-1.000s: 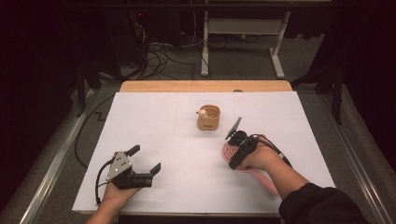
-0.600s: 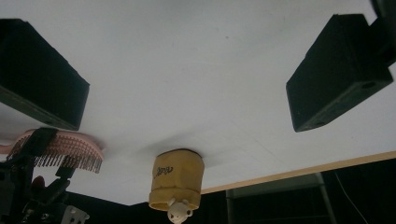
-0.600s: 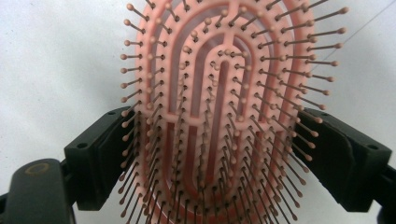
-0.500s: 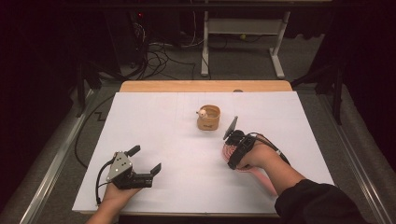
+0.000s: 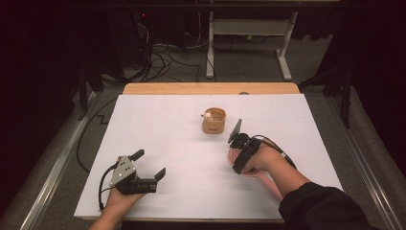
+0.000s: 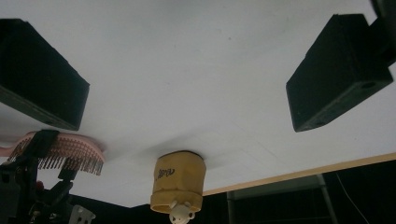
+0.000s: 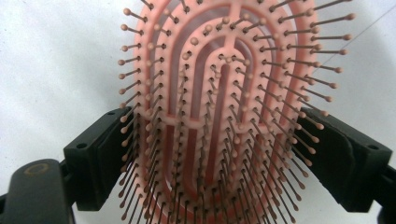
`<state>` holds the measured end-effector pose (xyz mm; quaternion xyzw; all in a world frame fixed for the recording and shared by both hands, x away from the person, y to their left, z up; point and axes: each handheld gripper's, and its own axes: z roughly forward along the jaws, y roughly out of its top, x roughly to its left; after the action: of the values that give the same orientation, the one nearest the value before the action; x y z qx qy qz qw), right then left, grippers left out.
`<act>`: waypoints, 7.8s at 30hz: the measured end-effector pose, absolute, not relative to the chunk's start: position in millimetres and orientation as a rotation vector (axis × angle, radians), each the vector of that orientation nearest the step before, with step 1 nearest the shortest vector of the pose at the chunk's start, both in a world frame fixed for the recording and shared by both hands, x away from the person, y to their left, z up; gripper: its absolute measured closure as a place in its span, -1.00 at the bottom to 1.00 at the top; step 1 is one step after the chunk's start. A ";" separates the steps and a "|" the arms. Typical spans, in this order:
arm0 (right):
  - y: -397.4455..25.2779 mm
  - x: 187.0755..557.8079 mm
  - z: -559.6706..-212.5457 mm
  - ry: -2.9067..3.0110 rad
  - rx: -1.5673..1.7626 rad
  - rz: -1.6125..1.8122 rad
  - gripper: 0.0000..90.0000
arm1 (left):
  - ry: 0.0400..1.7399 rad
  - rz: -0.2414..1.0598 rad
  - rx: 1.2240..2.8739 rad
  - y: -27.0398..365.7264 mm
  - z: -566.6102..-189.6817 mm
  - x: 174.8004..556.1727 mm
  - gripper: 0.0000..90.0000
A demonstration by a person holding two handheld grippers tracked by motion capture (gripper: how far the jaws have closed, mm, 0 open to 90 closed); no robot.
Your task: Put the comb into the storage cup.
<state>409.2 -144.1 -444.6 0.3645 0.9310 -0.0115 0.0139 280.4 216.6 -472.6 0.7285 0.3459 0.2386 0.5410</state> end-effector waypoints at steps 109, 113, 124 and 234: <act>-178.1 382.9 -368.8 2.611 1.132 0.554 -0.54 | 0.849 0.552 1.706 221.8 -472.7 282.1 -1.00; -182.0 380.7 -364.2 2.566 1.142 0.626 -0.54 | 0.849 0.554 1.704 222.4 -472.4 281.7 -1.00; -190.7 375.9 -360.9 2.507 1.127 0.756 -0.54 | 0.854 0.556 1.700 223.2 -472.3 282.0 -1.00; -193.4 351.5 -343.4 1.863 1.013 1.371 -0.54 | 0.859 0.551 1.680 227.1 -472.3 282.2 -1.00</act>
<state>351.5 -193.4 -343.4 0.3824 0.7029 0.5174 0.3034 282.2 227.1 -472.3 0.7111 0.3638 0.2334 0.5546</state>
